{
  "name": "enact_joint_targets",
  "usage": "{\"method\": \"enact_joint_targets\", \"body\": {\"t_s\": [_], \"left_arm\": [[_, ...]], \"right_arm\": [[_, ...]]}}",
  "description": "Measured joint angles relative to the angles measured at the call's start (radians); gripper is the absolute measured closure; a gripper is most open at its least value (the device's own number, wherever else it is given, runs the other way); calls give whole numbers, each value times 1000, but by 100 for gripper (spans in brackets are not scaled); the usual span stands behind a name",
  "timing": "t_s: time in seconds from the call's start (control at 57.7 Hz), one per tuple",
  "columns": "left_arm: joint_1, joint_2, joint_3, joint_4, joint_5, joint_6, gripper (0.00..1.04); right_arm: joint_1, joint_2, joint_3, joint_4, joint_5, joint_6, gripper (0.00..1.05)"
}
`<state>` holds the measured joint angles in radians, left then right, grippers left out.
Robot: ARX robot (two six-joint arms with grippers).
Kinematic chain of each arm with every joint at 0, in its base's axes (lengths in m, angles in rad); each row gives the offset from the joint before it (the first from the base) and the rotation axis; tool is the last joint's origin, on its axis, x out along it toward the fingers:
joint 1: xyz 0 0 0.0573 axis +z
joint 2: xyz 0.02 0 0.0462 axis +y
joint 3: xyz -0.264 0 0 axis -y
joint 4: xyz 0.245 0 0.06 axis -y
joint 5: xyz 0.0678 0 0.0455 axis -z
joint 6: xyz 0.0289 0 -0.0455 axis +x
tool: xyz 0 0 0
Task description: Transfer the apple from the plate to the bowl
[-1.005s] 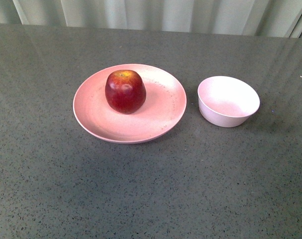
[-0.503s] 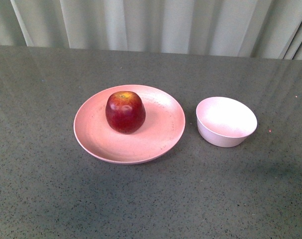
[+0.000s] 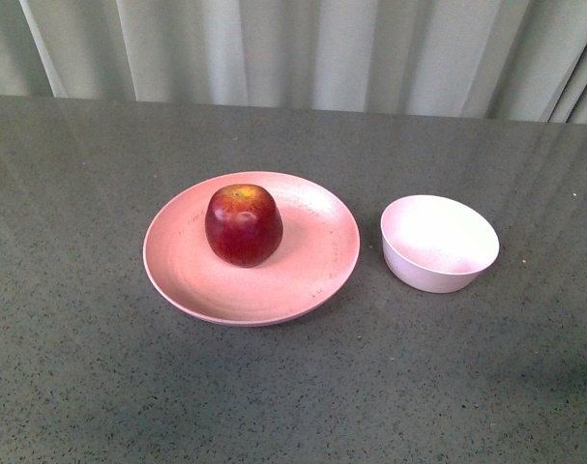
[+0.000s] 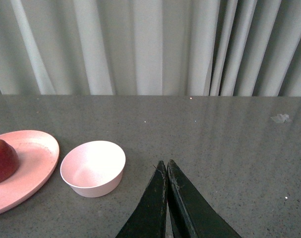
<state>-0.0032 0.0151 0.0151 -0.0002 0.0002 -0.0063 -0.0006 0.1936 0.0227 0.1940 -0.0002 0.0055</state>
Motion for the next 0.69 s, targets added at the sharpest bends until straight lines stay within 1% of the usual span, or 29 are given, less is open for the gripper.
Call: {"method": "enact_joint_targets", "body": {"t_s": [0.069, 0.121, 0.173, 0.52, 0.607, 0.659, 0.693], "left_arm": [[0, 0, 0, 0, 0, 0, 9], [0, 0, 0, 0, 0, 0, 9], [0, 0, 0, 0, 0, 0, 9], [0, 0, 0, 0, 0, 0, 9], [0, 0, 0, 0, 0, 0, 9], [0, 0, 0, 0, 0, 0, 9], [0, 0, 0, 0, 0, 0, 9]], "right_arm": [[0, -28, 0, -29, 0, 0, 103], [0, -95, 0, -124, -3, 0, 103], [0, -155, 0, -180, 0, 0, 103], [0, -187, 0, -192, 0, 0, 103], [0, -187, 0, -193, 0, -2, 88], [0, -187, 0, -192, 0, -2, 81], [0, -187, 0, -192, 0, -2, 74]]}}
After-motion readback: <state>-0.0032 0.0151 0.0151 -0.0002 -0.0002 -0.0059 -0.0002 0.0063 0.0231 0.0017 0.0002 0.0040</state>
